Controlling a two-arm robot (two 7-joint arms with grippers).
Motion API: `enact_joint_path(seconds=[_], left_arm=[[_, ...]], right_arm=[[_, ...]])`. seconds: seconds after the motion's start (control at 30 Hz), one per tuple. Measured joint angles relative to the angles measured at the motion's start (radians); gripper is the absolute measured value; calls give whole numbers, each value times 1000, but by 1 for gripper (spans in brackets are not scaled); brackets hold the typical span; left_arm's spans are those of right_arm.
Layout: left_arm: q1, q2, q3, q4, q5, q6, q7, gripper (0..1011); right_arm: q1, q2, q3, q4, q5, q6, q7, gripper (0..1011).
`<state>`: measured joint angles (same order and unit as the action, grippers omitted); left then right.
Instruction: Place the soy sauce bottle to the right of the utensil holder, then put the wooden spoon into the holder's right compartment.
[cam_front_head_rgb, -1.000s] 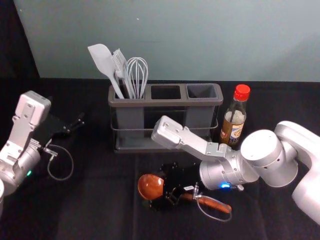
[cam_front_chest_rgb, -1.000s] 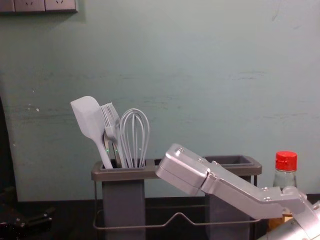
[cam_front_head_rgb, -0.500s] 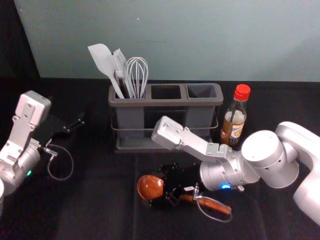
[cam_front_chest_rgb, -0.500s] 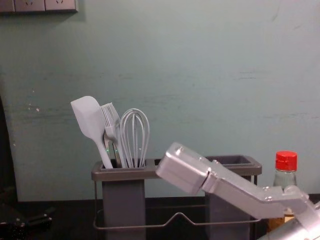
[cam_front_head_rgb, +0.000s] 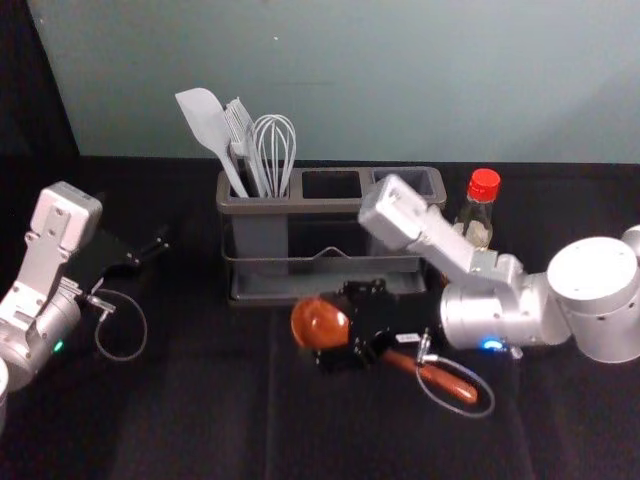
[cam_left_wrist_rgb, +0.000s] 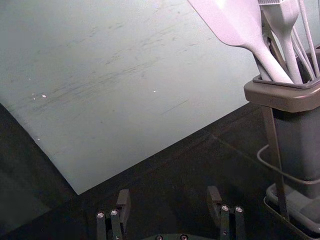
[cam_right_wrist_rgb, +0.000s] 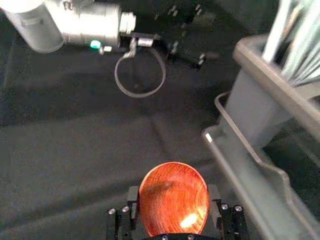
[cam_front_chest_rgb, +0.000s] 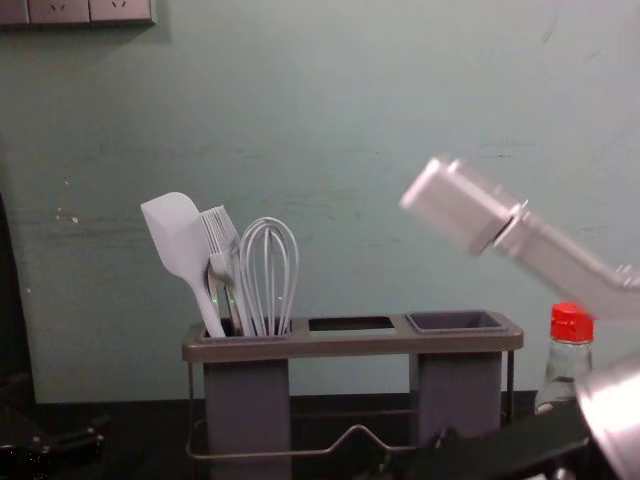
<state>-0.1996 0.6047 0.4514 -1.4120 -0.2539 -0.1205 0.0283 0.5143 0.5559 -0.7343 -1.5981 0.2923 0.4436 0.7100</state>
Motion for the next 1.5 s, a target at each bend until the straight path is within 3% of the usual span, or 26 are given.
enact_joint_path(seconds=[0.2, 0.37, 0.4, 0.47, 0.5, 0.57, 0.7, 0.9, 1.0, 1.27, 1.5], left_arm=[[0, 0, 0, 0, 0, 0, 0, 1005], [0, 0, 0, 0, 0, 0, 0, 1005], [0, 0, 0, 0, 0, 0, 0, 1005], [0, 0, 0, 0, 0, 0, 0, 1005], [0, 0, 0, 0, 0, 0, 0, 1005], [0, 0, 0, 0, 0, 0, 0, 1005], [0, 0, 0, 0, 0, 0, 0, 1005], [0, 0, 0, 0, 0, 0, 0, 1005], [0, 0, 0, 0, 0, 0, 0, 1005], [0, 0, 0, 0, 0, 0, 0, 1005], [0, 0, 0, 0, 0, 0, 0, 1005]], right_arm=[[-17, 22, 45, -44, 47, -18, -27, 837], [-57, 44, 113, -99, 106, -50, -89, 837], [-57, 44, 113, -99, 106, -50, -89, 837], [-84, 51, 156, -122, 140, -77, -125, 837], [-84, 51, 156, -122, 140, -77, -125, 838], [-114, 53, 197, -138, 168, -118, -164, 837], [-142, 45, 237, -144, 192, -162, -204, 837], [-165, -7, 291, -116, 214, -251, -276, 837], [-165, -29, 301, -103, 213, -281, -294, 837], [-169, -101, 329, -70, 153, -401, -356, 837], [-174, -158, 357, -37, 130, -482, -383, 837]])
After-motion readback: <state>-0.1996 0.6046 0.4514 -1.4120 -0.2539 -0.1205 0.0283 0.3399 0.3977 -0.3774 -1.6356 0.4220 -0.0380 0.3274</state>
